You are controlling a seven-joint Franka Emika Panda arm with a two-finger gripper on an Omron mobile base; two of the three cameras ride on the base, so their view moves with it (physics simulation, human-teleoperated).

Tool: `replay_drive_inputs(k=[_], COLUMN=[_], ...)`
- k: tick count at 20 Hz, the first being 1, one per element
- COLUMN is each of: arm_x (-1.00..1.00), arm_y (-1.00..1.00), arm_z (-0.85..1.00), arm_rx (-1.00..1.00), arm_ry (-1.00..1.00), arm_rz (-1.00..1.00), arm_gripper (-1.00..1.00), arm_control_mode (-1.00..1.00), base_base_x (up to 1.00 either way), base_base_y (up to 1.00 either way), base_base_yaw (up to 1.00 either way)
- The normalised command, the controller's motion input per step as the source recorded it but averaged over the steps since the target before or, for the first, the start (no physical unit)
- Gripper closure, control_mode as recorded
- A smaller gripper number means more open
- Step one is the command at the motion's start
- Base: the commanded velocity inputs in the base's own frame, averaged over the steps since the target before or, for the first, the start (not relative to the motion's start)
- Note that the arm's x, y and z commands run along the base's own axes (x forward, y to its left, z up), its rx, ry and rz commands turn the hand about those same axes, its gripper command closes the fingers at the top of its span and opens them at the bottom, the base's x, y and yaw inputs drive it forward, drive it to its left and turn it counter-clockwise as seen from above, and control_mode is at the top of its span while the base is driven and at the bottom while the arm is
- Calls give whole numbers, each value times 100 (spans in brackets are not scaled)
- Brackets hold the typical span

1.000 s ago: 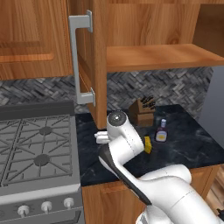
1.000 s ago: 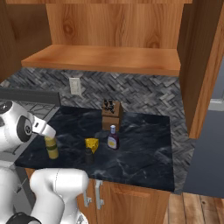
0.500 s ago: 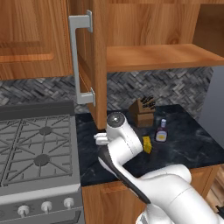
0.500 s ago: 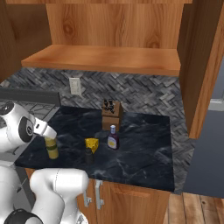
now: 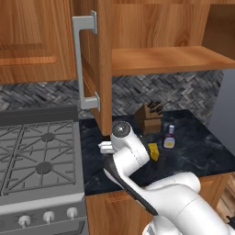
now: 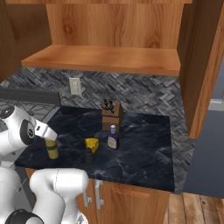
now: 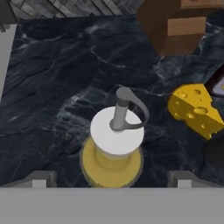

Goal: There are various items on the counter. Only move the condiments/shakers into the cabinet.

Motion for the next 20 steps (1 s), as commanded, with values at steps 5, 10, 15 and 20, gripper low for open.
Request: replay_drive_inputs(k=[5,10,15,20], arm_x=[9,15,22,17], arm_y=[0,0,0,0], arm_z=[-4,0,0,-1], arm_rx=[0,0,0,0], arm_ry=[0,0,0,0], arm_rz=[0,0,0,0], arm_gripper=[-100,-100,-100,-100], arm_control_mode=[-100,-100,-100,-100], base_base_x=[0,0,0,0], base_base_y=[0,0,0,0], base_base_yaw=[0,0,0,0])
